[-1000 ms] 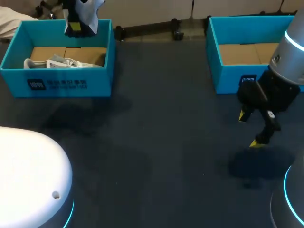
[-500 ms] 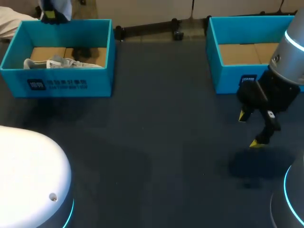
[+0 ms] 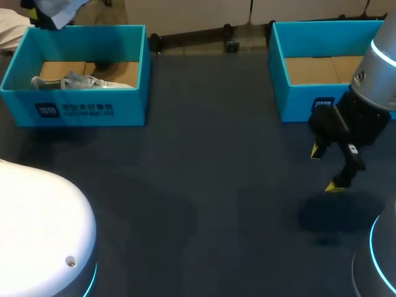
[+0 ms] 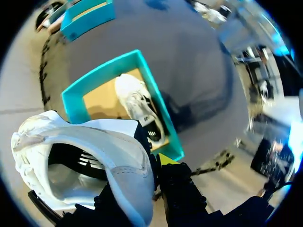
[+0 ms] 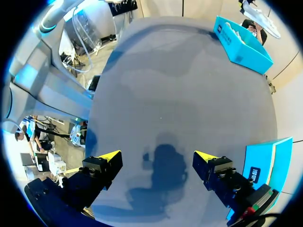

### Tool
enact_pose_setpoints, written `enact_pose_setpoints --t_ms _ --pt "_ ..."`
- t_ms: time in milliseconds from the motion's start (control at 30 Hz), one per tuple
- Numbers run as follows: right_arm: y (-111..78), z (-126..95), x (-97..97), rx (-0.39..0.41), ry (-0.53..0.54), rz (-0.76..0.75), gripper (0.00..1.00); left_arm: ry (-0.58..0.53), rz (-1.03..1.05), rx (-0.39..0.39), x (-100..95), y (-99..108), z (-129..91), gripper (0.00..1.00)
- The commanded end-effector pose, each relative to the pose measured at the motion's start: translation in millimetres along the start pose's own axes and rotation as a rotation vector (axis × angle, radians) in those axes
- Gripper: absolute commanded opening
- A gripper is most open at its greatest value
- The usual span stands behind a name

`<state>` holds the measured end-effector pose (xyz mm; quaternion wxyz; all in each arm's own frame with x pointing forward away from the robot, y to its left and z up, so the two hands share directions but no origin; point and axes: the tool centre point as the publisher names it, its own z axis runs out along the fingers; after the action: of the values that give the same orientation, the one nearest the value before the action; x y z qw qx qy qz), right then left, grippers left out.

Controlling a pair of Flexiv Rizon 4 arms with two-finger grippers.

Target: Take the shoe out of the shoebox, open the shoe tongue, remove and reinsert the insole, then place the shoe into the shoebox

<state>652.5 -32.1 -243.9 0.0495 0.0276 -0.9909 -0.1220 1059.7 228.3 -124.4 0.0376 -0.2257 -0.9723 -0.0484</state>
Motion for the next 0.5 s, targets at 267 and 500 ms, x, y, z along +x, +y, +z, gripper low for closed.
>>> enact_pose_setpoints --t_ms 267,500 --pt "0.7 1 -0.8 0.003 0.001 0.001 1.0 -0.017 0.401 -0.186 0.0 26 10 0.0" --pt "0.7 1 -0.8 0.003 0.001 0.001 1.0 -0.017 0.401 -0.186 0.0 26 10 0.0"
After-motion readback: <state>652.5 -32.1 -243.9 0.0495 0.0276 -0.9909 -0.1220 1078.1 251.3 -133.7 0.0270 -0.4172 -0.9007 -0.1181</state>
